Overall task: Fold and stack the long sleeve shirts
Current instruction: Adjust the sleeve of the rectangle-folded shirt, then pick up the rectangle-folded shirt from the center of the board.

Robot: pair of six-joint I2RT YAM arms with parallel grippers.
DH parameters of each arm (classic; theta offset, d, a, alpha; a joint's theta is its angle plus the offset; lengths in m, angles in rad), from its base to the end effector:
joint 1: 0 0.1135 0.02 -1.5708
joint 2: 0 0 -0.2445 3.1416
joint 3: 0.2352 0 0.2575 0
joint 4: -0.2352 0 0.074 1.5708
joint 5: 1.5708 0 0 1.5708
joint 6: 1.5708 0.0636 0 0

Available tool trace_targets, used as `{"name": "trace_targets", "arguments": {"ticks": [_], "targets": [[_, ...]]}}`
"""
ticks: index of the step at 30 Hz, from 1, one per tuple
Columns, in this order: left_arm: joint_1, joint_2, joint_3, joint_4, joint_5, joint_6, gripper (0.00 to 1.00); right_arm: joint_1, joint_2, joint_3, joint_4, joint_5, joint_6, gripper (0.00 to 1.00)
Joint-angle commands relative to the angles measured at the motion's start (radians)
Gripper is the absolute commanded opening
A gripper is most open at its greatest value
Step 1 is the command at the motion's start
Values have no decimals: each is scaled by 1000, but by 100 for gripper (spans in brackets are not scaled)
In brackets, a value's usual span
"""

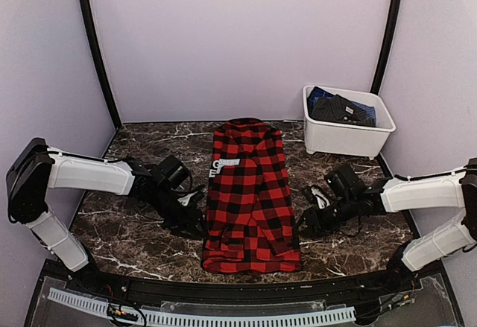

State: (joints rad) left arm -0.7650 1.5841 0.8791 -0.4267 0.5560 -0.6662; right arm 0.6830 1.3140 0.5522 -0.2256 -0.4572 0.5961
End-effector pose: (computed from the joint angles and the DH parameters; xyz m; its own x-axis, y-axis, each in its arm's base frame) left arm 0.1984 -0.2370 0.1255 -0.9769 0.2102 -0.0390 0.1862 0.7469 -0.6383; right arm 0.1783 0.1813 0.1112 -0.9596 -0.1313 -0.2490 -0.2613 0.7447 0.6141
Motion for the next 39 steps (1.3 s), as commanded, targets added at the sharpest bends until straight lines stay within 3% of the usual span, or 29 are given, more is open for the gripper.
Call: {"name": "trace_targets", "arguments": {"ticks": [1, 17, 27, 33, 39], "targets": [[7, 7, -43, 61, 19, -8, 42, 24, -7, -34, 45, -48, 47, 49], [4, 67, -112, 151, 45, -55, 40, 47, -7, -123, 104, -87, 137, 45], [-8, 93, -126, 179, 42, -85, 37, 56, 20, -159, 190, -115, 178, 38], [-19, 109, -134, 197, 46, -110, 31, 62, 29, -174, 217, -126, 192, 34], [-23, 108, -140, 205, 56, -131, 18, 67, 40, -188, 264, -136, 210, 31]]}}
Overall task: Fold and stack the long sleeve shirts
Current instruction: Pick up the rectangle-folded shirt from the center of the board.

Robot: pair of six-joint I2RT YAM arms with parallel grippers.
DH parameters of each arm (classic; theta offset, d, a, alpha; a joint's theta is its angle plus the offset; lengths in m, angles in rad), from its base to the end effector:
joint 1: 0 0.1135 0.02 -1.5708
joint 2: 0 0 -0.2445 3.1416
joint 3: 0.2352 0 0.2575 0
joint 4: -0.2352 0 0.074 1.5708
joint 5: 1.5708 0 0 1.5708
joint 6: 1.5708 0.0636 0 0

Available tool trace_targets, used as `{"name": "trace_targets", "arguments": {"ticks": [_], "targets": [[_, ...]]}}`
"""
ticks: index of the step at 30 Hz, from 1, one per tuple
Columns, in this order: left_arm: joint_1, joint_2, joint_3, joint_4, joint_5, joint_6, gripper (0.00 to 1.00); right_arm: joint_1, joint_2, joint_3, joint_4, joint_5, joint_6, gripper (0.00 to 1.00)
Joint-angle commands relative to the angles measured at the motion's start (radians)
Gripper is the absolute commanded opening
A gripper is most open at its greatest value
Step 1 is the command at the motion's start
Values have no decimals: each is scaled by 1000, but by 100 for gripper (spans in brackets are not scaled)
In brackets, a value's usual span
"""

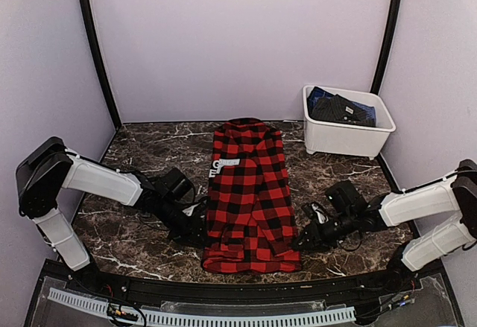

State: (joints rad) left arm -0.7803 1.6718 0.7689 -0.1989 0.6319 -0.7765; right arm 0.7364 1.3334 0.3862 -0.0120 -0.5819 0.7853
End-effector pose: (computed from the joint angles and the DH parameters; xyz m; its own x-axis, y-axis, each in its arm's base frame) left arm 0.1893 -0.2402 0.0855 -0.9830 0.1774 0.0468 0.0960 0.7149 -0.6926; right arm 0.1473 0.1807 0.0788 -0.9910 -0.1011 -0.0879 -0.1332 0.6766 0.7242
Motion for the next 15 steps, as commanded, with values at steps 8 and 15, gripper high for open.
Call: {"name": "trace_targets", "arguments": {"ticks": [8, 15], "targets": [[-8, 5, -28, 21, 28, -36, 2, 14, 25, -2, 73, -15, 32, 19], [-7, -43, -12, 24, 45, -41, 0, 13, 2, 45, 45, -9, 30, 0]]}}
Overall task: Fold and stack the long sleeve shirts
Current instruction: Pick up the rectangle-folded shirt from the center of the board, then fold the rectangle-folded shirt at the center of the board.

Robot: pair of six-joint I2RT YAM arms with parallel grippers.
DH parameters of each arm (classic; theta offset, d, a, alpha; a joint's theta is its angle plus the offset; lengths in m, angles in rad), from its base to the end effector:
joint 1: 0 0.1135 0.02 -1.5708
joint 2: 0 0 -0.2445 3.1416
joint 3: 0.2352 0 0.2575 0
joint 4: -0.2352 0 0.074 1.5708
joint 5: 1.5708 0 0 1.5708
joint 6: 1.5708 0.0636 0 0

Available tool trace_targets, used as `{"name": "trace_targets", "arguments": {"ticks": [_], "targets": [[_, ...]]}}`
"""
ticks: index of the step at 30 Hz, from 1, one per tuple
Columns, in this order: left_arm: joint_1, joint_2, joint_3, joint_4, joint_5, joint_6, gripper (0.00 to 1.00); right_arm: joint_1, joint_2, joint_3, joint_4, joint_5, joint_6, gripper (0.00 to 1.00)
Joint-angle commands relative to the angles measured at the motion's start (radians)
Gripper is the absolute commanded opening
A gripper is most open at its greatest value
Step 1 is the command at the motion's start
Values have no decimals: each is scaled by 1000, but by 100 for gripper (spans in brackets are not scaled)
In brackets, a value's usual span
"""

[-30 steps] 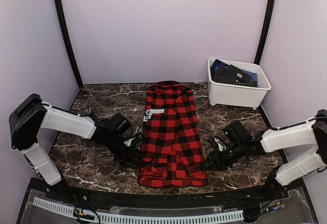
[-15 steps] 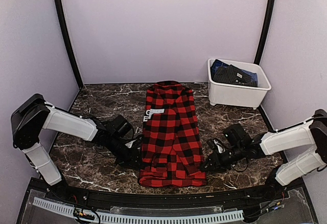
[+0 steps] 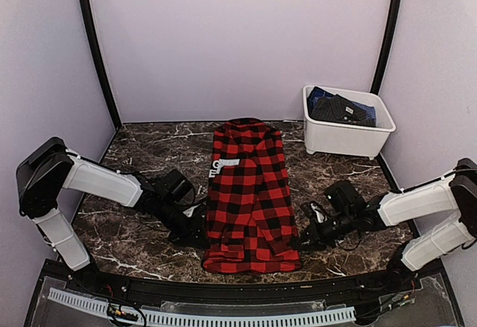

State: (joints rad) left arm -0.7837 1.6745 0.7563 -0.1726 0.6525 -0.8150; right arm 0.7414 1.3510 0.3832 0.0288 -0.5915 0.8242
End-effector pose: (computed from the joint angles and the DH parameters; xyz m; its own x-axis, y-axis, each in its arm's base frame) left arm 0.1870 -0.2409 0.0837 -0.9836 0.1639 0.0752 0.0637 0.7059 -0.7054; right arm 0.1479 0.1835 0.0776 -0.9939 -0.0840 -0.0708 -0.1088 0.6648 0.7391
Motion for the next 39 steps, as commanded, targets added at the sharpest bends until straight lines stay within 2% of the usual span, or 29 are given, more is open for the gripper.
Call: {"name": "trace_targets", "arguments": {"ticks": [1, 10, 16, 20, 30, 39], "targets": [[-3, -57, 10, -10, 23, -2, 0, 9, -22, 58, -7, 4, -11, 0], [57, -116, 36, 18, 71, -34, 0, -12, -48, 174, -55, 23, -17, 0], [108, -95, 69, 73, 102, -59, 0, -76, -10, 246, -1, 29, 0, 0], [151, -74, 96, 146, 114, -118, 0, -117, 41, 279, 40, 39, 6, 0], [237, 37, 122, 468, 98, -344, 0, -181, 237, 363, 179, 67, 20, 0], [251, 124, 151, 540, 53, -398, 0, -215, 342, 378, 258, 95, 62, 0]]}}
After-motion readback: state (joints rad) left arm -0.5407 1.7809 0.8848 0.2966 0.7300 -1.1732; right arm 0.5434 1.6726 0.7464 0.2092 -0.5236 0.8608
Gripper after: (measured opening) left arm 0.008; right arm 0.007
